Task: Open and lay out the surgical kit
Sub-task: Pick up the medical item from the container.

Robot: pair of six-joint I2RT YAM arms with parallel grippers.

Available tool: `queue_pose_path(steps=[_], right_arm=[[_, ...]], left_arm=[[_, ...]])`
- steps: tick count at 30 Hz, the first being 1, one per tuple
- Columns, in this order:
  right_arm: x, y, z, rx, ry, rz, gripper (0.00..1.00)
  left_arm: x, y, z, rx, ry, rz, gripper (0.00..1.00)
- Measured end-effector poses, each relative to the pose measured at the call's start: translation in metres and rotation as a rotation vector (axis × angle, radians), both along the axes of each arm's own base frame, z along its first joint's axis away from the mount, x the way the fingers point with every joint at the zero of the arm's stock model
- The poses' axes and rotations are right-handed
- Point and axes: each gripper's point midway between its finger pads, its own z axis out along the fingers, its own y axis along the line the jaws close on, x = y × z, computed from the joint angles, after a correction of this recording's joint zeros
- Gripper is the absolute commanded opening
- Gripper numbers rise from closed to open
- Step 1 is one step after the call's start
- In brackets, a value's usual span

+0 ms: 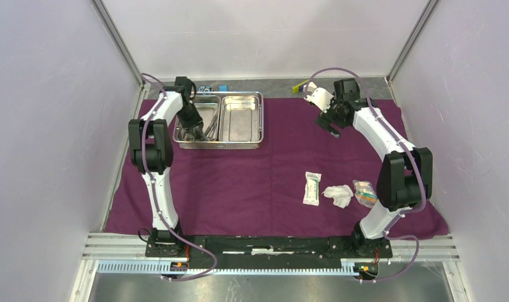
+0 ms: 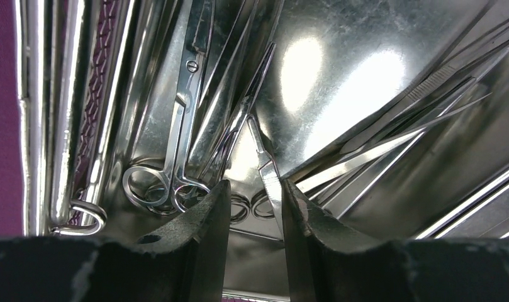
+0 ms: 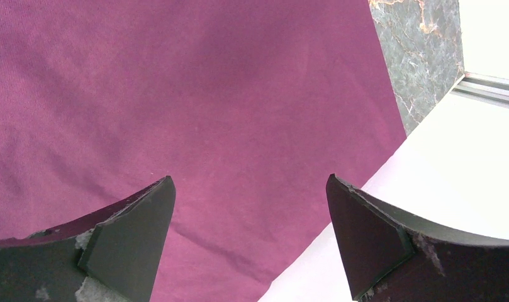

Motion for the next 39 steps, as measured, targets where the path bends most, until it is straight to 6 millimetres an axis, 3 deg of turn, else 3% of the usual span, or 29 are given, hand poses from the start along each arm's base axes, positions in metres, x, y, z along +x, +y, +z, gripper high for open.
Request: queue_pose_path(steps=[14,39], right_arm=[[0.0,0.004,0.001,-0.019,-0.002,0.012,0.97],[0.001,0.008,-0.002,-0.029,0.004,0.026,0.97]], left_arm=[[0.012,-0.001,-0.001,-0.002,-0.018,0.0,0.41],[0.013,0.0,-0.009,0.0,-0.004,0.001,0.29]])
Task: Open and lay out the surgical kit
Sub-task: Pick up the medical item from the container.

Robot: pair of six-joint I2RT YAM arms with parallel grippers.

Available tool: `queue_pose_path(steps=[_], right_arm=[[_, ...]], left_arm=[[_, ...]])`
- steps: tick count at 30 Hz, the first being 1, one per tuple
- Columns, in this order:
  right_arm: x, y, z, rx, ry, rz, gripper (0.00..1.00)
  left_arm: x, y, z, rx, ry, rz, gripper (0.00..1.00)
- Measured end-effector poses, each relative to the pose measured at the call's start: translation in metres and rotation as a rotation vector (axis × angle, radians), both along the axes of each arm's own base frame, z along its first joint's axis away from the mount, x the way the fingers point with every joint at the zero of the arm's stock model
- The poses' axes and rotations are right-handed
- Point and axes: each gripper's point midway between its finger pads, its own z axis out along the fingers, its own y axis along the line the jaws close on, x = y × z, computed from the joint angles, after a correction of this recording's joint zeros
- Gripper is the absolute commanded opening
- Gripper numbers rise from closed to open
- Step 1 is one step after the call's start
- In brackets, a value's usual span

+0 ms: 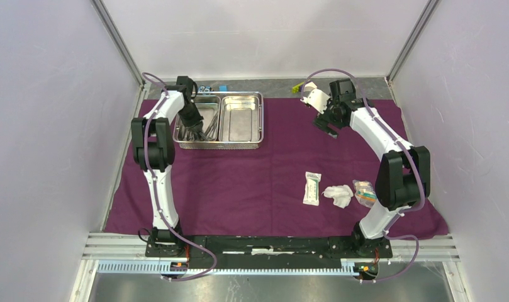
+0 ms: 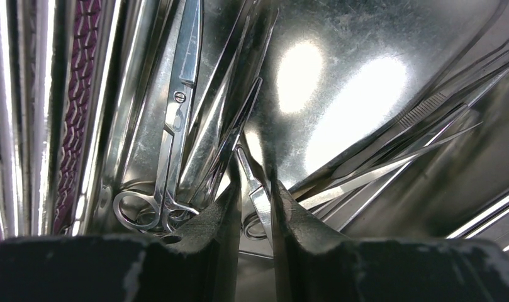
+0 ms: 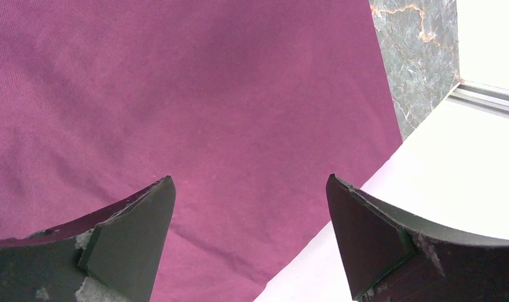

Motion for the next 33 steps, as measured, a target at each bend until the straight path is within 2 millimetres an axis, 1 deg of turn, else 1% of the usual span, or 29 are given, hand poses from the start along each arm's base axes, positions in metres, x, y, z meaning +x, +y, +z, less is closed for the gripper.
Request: queue_pose_path(steps=[17,22,26,31,33], right_arm=[[0.0,0.001,0.0,-0.001,0.0,0.003,0.97],[-0.001,0.002,-0.001,-0.001,0.001,0.006,0.97],[-0.001,0.002,-0.002,-0.002,0.005,0.007,0.97],[-0.002,0.002,-0.003,-0.001,0.007,0.009,0.97],[-0.002,0.002,-0.003,-0.001,0.007,0.009,0.97]], left_arm=[[0.001,0.0,0.0,0.0,-0.003,0.0,0.17],[0.007,-0.002,0.004,-0.008,-0.024,-0.003,0.12],[0.015,-0.006,0.009,-0.029,-0.056,-0.01,0.09],[0.018,-0.008,0.013,-0.037,-0.074,-0.014,0.03],[0.021,-0.009,0.015,-0.04,-0.084,-0.016,0.02]])
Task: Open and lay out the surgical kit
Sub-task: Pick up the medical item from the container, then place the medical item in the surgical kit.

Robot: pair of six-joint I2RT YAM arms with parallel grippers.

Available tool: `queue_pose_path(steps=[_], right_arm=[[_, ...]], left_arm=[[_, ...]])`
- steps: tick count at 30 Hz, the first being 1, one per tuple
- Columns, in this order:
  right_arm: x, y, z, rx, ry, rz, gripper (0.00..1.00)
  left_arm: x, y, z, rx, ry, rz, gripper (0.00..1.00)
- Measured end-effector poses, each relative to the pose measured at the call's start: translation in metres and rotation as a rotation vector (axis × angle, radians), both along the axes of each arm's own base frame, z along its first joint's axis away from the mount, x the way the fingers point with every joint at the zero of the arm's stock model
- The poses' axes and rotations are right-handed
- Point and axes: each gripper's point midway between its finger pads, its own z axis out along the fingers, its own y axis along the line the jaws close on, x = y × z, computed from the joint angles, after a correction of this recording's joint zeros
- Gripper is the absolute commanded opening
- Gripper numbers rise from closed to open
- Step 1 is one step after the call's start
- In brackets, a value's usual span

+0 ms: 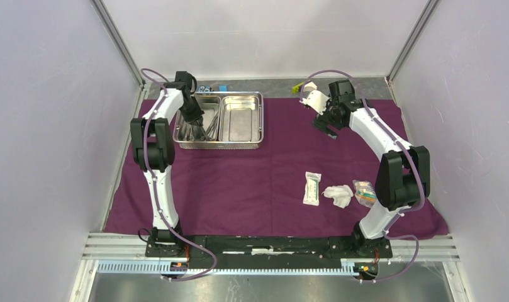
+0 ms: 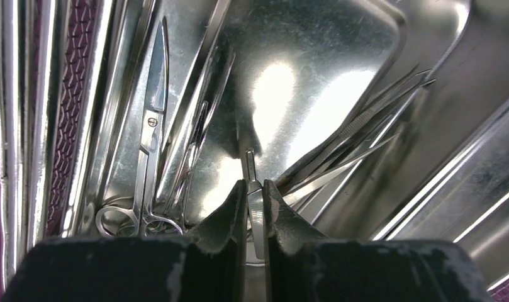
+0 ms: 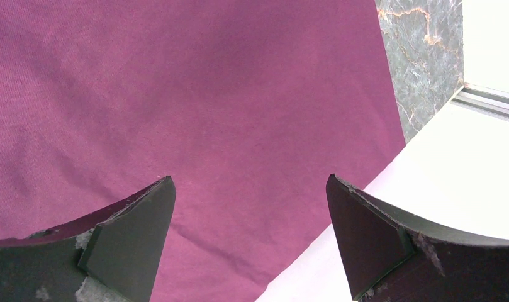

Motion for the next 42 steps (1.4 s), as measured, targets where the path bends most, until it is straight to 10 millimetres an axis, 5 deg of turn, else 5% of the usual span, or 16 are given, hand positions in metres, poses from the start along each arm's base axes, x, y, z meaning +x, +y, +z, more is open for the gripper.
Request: queue_pose_path(steps=[14,24,34,38,42], right_arm=[[0.0,0.002,0.003,0.011,-0.004,0.0,0.97],[0.034,0.025,0.079,0.128,-0.168,0.012,0.97],[0.032,0.05,0.095,0.253,-0.161,0.06,0.97],[0.018,0.056,0.104,0.301,-0.147,0.068,0.97],[-0.011,0.061,0.133,0.376,-0.193,0.094,0.97]], left_arm=[[0.035,-0.002,0.044,0.004,-0.145,-0.05,0.02],[0.036,-0.002,0.091,0.013,-0.246,-0.106,0.02],[-0.009,-0.009,0.161,-0.004,-0.366,-0.204,0.02],[-0.036,-0.01,0.18,0.002,-0.404,-0.252,0.02],[-0.075,-0.008,0.185,0.019,-0.425,-0.287,0.02]])
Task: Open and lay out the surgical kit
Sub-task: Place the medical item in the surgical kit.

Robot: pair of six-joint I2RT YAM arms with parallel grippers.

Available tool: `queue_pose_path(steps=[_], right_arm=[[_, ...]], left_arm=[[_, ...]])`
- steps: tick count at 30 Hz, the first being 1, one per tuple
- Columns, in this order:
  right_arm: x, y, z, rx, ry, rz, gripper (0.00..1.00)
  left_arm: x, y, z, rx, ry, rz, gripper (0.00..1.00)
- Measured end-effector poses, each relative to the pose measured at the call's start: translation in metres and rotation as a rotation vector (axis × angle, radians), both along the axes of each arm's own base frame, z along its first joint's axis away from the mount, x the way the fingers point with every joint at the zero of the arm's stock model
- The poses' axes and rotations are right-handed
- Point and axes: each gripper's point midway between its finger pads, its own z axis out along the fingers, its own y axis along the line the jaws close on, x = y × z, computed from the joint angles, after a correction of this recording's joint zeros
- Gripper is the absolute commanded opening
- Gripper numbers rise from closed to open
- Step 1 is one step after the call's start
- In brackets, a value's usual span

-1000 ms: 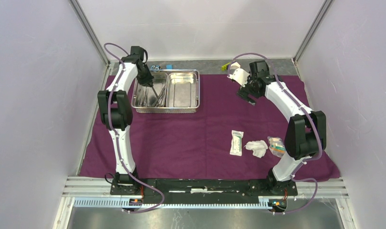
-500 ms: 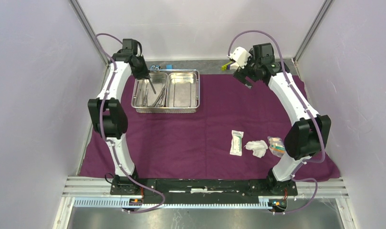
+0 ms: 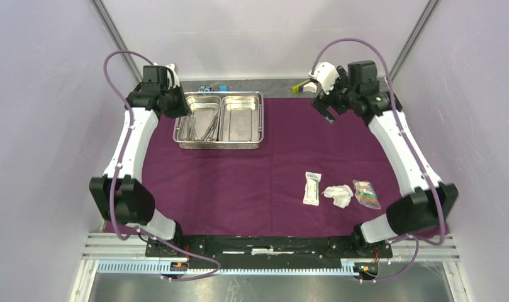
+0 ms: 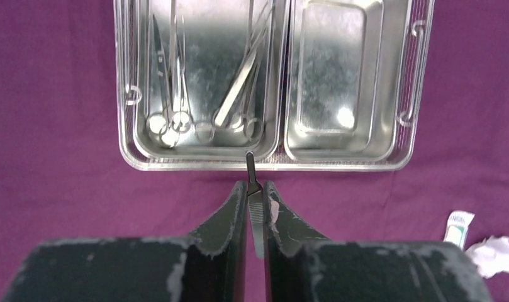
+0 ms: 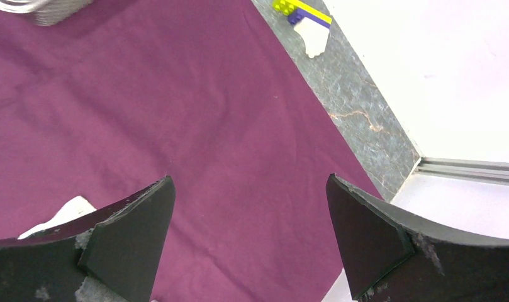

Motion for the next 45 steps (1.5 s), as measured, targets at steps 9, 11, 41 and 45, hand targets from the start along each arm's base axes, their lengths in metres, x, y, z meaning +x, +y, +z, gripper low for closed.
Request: queue_pose_path(steps=[9,11,41,45], right_arm=[[-0.078,0.003,0.047,0.117,-0.135,0.075,0.97],[-0.089,0.003,0.051,0.125,-0.154,0.085,0.97],[-0.1,0.023,-0.067,0.215,-0.105,0.166,0.97],[-0.105,0.023,-0.084,0.214,-0.075,0.17,0.97]], left_arm=[[-0.076,0.008,0.045,0.082,-0.127,-0.082,0.02],[-0.091,0.008,0.055,0.095,-0.151,-0.102,0.02],[-0.165,0.043,-0.125,0.283,0.383,-0.288,0.02],[-0.161,0.055,-0.146,0.274,0.443,-0.264,0.02]])
